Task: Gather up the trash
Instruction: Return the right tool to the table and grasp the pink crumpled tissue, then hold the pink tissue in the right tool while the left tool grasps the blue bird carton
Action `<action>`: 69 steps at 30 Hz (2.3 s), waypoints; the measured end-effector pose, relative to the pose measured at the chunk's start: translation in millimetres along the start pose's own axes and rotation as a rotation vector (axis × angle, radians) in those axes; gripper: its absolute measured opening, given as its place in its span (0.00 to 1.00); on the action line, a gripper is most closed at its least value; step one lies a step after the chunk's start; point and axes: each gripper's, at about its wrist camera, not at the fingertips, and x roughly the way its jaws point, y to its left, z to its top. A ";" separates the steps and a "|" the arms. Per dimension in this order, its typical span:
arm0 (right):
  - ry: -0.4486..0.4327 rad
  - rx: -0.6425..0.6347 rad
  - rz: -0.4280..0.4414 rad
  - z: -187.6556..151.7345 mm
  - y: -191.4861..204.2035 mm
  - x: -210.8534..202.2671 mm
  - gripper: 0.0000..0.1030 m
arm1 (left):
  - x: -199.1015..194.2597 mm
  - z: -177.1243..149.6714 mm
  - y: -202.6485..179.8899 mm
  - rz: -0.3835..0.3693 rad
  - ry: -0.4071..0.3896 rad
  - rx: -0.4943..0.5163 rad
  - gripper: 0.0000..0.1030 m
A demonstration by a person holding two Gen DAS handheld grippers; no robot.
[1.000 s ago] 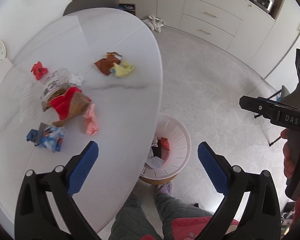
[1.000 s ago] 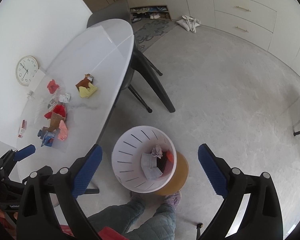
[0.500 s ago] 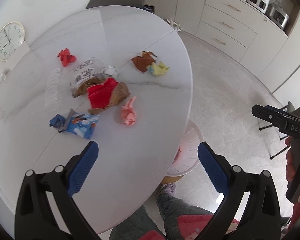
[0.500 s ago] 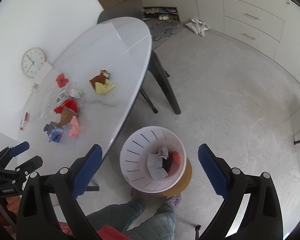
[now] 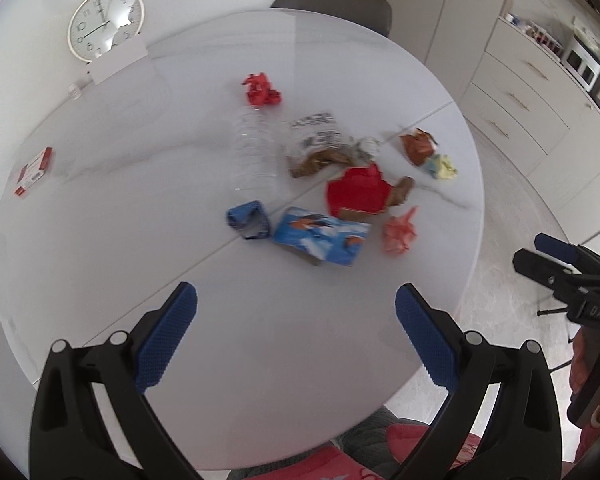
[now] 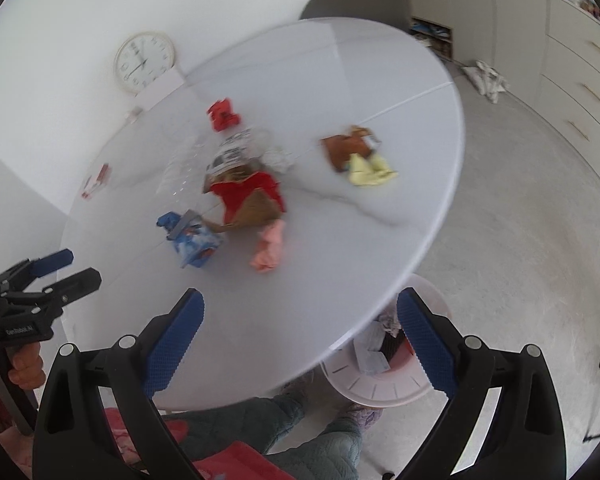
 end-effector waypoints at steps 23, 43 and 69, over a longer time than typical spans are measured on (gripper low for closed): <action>0.157 -0.019 -0.162 21.5 37.6 120.6 0.18 | 54.5 19.0 60.9 -0.128 0.092 -0.012 0.92; 0.069 -0.058 -0.033 19.1 -1.6 54.5 0.17 | 138.8 41.3 26.9 -0.066 0.336 -0.808 0.83; 0.066 -0.078 0.084 8.7 -57.3 36.1 0.17 | 161.6 23.8 9.7 0.075 0.336 -0.973 0.45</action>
